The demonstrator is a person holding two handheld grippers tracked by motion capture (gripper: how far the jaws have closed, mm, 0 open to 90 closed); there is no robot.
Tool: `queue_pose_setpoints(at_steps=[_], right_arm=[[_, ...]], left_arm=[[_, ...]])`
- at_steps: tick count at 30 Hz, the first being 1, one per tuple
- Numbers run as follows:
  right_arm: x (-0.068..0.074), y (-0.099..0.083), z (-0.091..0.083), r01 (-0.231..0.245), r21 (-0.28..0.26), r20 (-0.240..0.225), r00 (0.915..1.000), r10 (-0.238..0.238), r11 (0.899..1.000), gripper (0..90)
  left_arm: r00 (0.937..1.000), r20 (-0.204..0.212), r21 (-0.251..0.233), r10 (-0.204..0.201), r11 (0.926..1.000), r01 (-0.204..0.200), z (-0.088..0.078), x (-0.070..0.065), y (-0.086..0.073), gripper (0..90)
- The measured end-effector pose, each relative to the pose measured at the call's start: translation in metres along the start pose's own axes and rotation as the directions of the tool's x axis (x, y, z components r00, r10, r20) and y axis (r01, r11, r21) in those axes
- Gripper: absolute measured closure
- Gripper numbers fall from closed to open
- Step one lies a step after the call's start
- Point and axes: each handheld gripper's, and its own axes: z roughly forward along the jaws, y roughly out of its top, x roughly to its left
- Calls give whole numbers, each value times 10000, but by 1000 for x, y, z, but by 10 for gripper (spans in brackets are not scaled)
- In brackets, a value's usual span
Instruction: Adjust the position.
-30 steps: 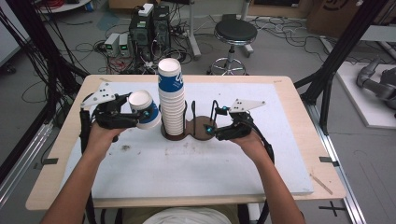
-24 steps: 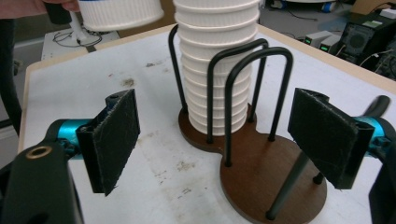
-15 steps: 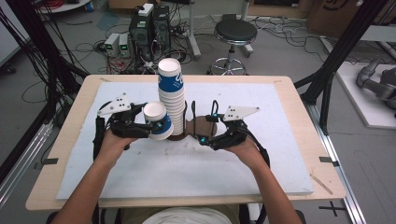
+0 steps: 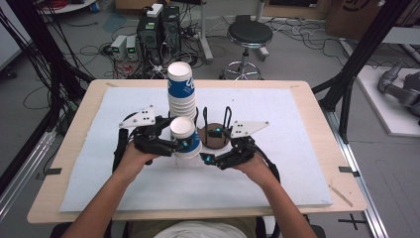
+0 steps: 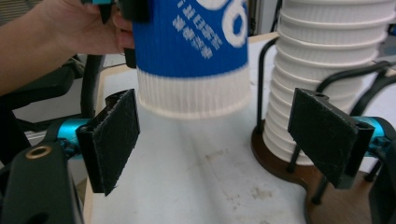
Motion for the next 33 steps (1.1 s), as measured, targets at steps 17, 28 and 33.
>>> queue_pose_setpoints(at_steps=[17,28,33], right_arm=[[5,1,16,129,337,-827,9965,-100,9993,261],[8,11,11,1329,2559,-202,9910,-1322,9575,284],[11,8,18,1831,3161,-516,9831,-1758,9309,283]], left_arm=[[9974,621,20,-366,9993,365,14,-5,-4,287],[9987,139,1900,486,9805,-503,15,-8,-1,163],[9965,608,2541,567,9646,-704,19,-9,-3,204]])
